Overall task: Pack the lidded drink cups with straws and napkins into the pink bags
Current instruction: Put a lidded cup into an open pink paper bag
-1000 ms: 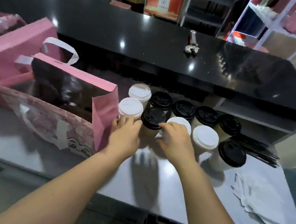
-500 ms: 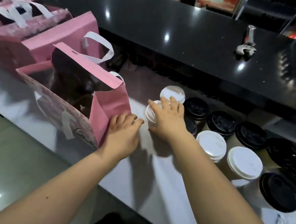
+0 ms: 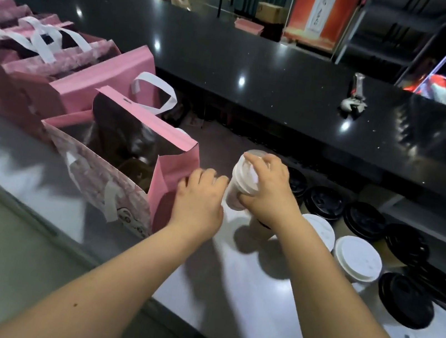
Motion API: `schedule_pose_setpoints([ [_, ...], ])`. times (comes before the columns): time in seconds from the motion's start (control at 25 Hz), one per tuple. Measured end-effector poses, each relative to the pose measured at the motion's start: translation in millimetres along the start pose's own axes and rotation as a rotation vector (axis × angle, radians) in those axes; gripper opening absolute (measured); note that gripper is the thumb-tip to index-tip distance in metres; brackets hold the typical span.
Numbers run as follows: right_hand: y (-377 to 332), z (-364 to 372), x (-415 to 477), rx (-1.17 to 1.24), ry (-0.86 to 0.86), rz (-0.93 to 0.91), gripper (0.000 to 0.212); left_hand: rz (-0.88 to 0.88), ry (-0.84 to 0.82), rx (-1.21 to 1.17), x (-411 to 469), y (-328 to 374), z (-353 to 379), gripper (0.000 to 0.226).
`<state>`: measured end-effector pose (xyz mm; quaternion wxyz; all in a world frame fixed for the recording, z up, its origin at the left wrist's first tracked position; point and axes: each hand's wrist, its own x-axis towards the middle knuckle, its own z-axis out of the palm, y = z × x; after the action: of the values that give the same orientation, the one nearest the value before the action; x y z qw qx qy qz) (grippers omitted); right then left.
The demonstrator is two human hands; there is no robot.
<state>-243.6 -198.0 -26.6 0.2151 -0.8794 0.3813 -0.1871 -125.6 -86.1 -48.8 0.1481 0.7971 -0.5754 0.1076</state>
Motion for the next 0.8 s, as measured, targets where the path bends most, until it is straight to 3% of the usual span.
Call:
schedule_pose_setpoints([
  [0.12,-4.8,-39.0,0.3,0.150,0.111,0.011,0.077,0.071,0.115,-0.015,15.0,11.4,-24.7,0.034],
  [0.36,-47.1,-85.9,26.6,0.000,0.115,-0.086,0.081,0.053,0.126,-0.031,67.7,-15.1,-95.0,0.047],
  [0.64,-107.7,-61.7,34.2,-0.215,0.326,-0.337,0.086,0.096,0.113,-0.186,65.7,-134.6,-118.8,0.044],
  [0.8,-143.5,-36.9,45.7,-0.332,0.383,-0.382,0.087,0.188,0.054,-0.208,66.3,-201.5,-114.2,0.036],
])
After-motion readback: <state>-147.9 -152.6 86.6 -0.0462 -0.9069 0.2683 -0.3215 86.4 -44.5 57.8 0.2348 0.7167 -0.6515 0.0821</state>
